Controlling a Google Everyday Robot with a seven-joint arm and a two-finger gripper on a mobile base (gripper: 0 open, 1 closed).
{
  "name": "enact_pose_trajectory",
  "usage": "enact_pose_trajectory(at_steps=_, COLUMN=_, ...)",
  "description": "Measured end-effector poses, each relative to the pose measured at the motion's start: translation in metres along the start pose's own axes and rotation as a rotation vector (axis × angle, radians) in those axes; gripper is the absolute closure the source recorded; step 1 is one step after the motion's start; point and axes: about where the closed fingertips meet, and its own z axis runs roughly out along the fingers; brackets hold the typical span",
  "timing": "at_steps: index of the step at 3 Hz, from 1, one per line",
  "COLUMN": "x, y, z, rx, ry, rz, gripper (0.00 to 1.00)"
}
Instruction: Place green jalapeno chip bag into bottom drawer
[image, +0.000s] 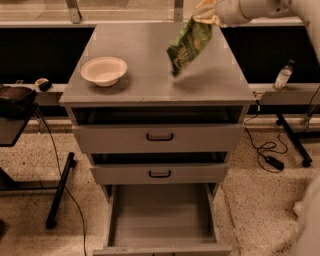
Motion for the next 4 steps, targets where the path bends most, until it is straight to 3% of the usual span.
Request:
enact_pose_trajectory(at_steps=1, x=-0.037, y=-0.01, z=-0.1, rx=0.028, ry=0.091, rz=-0.082, gripper=1.0)
enact_pose_trajectory(at_steps=2, x=-0.035, y=-0.008, z=-0.097, rx=0.021, ry=0.089, rz=-0.068, gripper=1.0)
enact_pose_trajectory(at_steps=3, x=-0.024, y=-0.002, z=-0.091, rx=-0.021, ry=0.079, rz=0.021, gripper=1.0)
enact_pose_trajectory(at_steps=4, x=-0.064, y=0.034, z=-0.125, rx=-0.132, ry=-0.011, rz=0.141, gripper=1.0)
